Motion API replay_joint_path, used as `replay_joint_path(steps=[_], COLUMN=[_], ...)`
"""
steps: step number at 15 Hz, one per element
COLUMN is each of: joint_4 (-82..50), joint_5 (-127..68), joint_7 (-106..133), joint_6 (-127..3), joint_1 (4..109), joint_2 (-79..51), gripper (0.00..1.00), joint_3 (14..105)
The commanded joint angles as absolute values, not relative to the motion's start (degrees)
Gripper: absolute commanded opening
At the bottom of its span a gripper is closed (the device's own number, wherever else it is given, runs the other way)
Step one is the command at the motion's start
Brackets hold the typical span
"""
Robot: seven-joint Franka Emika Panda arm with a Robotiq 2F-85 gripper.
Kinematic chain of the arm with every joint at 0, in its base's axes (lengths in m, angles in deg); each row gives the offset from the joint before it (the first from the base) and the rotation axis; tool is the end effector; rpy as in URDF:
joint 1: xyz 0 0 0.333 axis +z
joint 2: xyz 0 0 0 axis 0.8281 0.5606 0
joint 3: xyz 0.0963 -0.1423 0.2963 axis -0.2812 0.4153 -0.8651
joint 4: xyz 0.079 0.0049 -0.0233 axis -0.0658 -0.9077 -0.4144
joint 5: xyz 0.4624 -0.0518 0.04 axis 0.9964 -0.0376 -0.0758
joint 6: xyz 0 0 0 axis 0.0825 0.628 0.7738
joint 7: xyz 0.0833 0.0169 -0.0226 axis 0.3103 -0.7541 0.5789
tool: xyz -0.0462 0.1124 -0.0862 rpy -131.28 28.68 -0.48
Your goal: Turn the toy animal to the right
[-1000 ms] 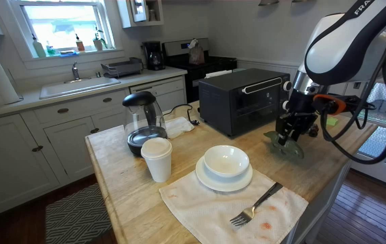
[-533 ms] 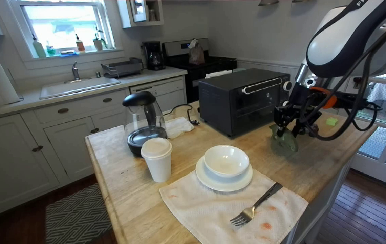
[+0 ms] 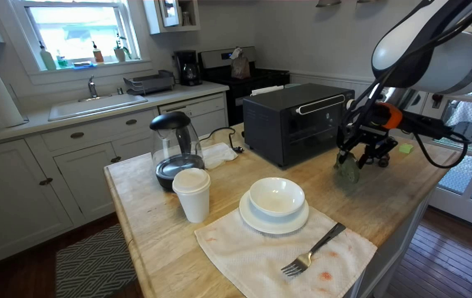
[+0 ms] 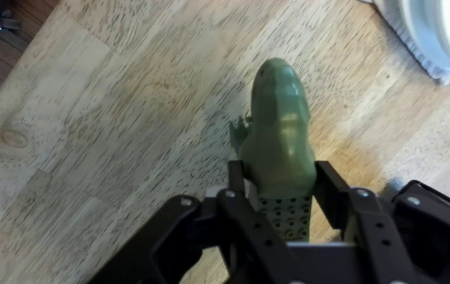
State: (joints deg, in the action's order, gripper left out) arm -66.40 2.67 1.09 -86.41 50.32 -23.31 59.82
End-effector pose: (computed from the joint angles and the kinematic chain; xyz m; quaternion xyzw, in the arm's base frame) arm 0.5224 -0.1049 0.1731 -0.8888 0.4392 -0.0745 0.1081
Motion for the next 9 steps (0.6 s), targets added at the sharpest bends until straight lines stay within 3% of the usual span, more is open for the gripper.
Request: replay_joint_path(steps=[1, 9], joint_4=[-66.87, -67.58], joint_5=[4.77, -1.59], joint_7=[-3.60, -15.71], joint_6=[-86.58, -86.05], joint_1=[49.88, 50.62], joint_2=[-23.16, -21.50], gripper=[0.23, 0.23], joint_3=[60.38, 63.93])
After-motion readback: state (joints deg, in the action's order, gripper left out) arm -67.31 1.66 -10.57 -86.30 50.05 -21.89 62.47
